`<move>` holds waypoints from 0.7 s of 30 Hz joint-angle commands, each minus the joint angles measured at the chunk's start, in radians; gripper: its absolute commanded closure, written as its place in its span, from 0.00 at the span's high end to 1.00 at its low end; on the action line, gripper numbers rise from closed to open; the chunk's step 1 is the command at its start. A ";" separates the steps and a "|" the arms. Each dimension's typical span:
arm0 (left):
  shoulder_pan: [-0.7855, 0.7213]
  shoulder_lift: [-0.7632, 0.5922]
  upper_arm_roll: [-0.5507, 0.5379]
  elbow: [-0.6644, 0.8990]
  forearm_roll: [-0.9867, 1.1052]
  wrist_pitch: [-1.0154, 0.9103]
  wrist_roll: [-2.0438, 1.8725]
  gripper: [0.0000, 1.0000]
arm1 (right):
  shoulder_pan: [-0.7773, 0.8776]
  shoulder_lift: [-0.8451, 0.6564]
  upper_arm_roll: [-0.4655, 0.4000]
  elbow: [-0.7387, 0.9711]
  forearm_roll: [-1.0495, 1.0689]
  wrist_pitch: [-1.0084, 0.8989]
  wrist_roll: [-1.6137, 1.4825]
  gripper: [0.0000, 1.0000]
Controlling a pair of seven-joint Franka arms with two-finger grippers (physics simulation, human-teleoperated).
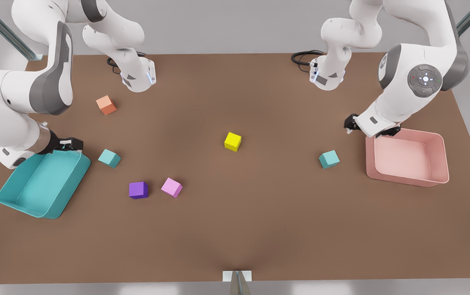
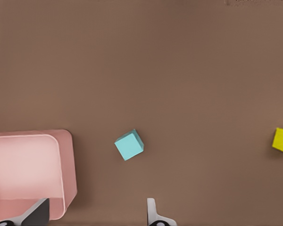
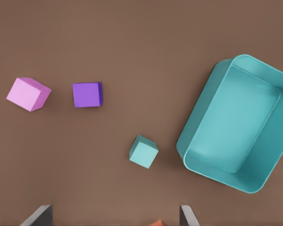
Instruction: Stack the two blue cubes on top of each other
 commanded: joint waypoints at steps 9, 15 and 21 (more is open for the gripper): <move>0.019 0.024 0.000 -0.001 0.000 0.004 -0.017 1.00 | 0.069 -0.063 0.002 -0.283 -0.049 0.116 0.266 1.00; 0.020 0.032 0.000 -0.001 0.000 -0.010 -0.015 1.00 | 0.066 -0.183 -0.003 -0.566 -0.044 0.357 0.376 1.00; 0.020 0.032 -0.002 -0.001 -0.002 -0.017 -0.014 1.00 | 0.038 -0.101 -0.011 -0.507 0.023 0.313 0.621 1.00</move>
